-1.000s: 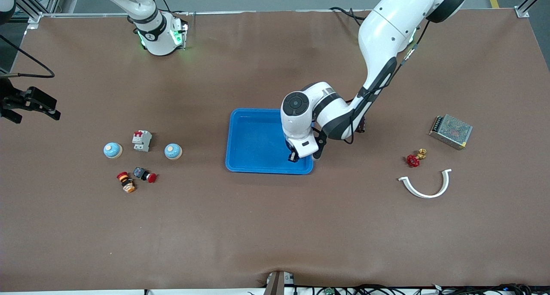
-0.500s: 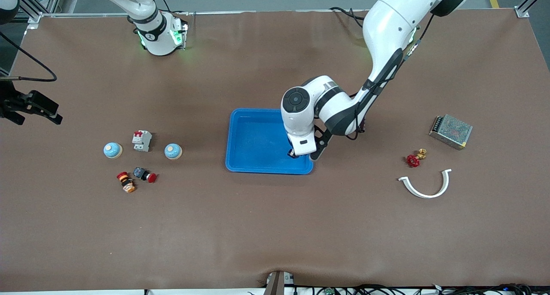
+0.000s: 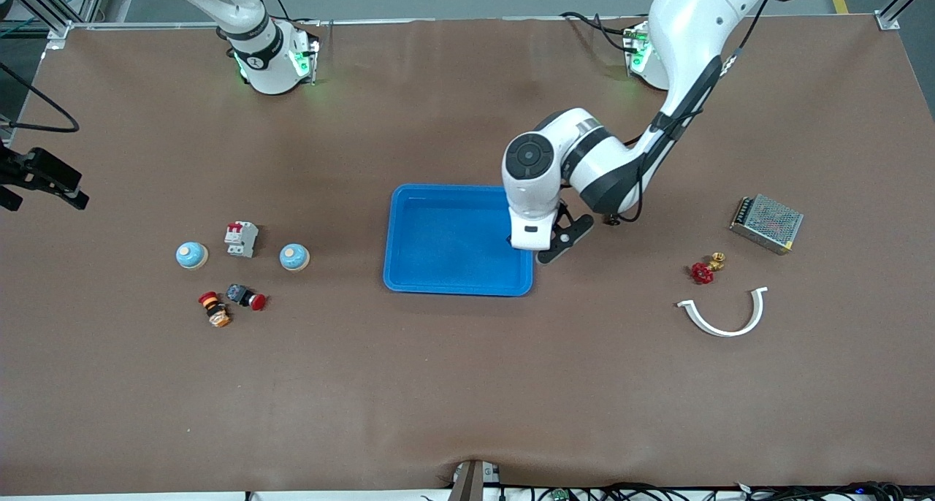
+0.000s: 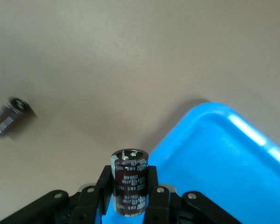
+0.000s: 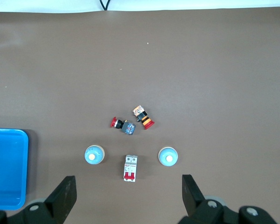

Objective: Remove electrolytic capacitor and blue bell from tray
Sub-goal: 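Lift the capacitor and carry it toward the first capacitor with the left gripper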

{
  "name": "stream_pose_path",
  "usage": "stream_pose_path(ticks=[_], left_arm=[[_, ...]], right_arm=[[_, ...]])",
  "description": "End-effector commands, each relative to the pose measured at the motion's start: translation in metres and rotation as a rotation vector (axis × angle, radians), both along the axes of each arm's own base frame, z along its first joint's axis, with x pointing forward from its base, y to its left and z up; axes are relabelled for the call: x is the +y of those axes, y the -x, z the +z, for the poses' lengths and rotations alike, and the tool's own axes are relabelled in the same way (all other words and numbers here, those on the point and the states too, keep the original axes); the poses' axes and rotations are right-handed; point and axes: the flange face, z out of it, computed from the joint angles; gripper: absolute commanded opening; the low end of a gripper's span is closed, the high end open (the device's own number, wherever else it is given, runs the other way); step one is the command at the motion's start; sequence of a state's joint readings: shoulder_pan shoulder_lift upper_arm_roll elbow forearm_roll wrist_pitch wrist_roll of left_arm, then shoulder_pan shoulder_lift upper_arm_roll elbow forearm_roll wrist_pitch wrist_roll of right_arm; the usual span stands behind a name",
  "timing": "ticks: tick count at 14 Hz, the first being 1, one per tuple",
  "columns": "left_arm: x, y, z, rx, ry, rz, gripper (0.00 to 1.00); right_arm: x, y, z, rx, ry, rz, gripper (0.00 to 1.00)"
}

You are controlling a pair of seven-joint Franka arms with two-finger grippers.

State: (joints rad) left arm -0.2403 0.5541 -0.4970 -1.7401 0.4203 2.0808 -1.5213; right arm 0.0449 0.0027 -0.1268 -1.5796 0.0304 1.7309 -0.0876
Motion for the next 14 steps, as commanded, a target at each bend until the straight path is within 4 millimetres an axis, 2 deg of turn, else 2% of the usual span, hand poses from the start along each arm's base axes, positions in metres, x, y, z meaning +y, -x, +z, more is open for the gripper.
stream_pose_path(ticks=[1,4,5,7,12,14], left_arm=[[0.045,0.023,0.009,-0.014,0.01,-0.117,0.0],[0.087,0.047,0.007,-0.06,0.016,-0.232,0.0],[0.094,0.053,0.006,-0.056,0.006,-0.263,0.0],[0.113,0.055,0.006,-0.046,-0.012,-0.307,0.0],[0.137,0.073,-0.013,-0.054,0.016,-0.41,0.0],[0.148,0.089,-0.026,-0.073,0.043,-0.46,0.0]], right_arm=[[0.003,0.002,0.016,0.003,-0.011,0.015,1.0],[0.001,0.002,0.014,0.004,-0.04,0.005,1.0],[0.001,0.002,0.015,0.002,-0.06,0.002,1.0],[0.0,0.005,0.015,0.017,-0.069,0.003,1.0],[-0.011,0.009,0.013,0.047,-0.072,-0.014,1.0],[-0.015,0.01,0.019,0.033,-0.072,-0.021,1.0]])
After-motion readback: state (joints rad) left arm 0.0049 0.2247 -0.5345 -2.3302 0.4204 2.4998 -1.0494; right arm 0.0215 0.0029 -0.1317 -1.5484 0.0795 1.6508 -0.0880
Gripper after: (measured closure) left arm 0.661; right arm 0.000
